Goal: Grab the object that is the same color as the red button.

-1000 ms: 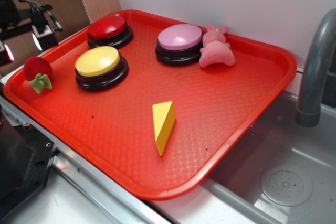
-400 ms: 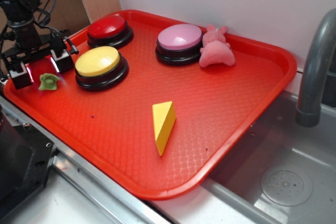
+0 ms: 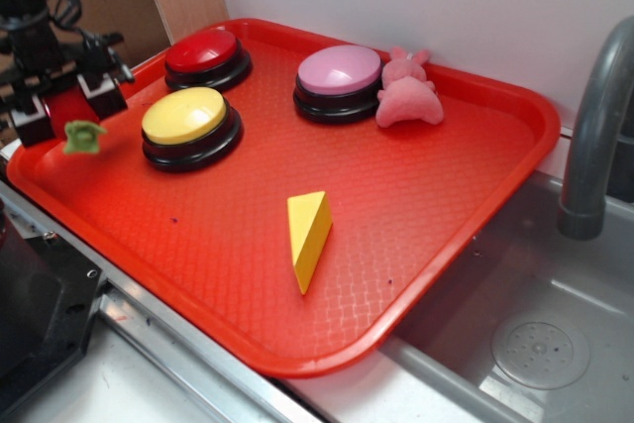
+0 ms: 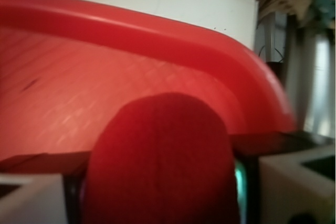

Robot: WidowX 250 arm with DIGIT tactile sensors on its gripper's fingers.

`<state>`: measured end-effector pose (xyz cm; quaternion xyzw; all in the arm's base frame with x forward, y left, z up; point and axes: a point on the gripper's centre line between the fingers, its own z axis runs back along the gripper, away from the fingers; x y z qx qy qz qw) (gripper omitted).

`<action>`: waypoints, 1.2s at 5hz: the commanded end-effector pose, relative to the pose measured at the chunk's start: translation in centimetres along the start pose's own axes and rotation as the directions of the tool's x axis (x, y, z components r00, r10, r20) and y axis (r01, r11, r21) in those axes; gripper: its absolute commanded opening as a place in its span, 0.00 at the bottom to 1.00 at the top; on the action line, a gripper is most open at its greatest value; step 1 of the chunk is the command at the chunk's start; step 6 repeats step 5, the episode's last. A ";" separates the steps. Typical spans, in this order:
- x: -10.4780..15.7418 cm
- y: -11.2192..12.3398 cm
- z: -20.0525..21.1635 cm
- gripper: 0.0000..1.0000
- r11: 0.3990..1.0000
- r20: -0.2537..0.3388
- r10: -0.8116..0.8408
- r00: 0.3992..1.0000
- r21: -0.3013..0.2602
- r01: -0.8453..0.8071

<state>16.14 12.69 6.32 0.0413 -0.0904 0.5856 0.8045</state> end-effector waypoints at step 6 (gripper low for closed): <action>-13.4 -2.7 12.6 0.00 0.452 -0.083 -0.892 0.445 -0.213 0.866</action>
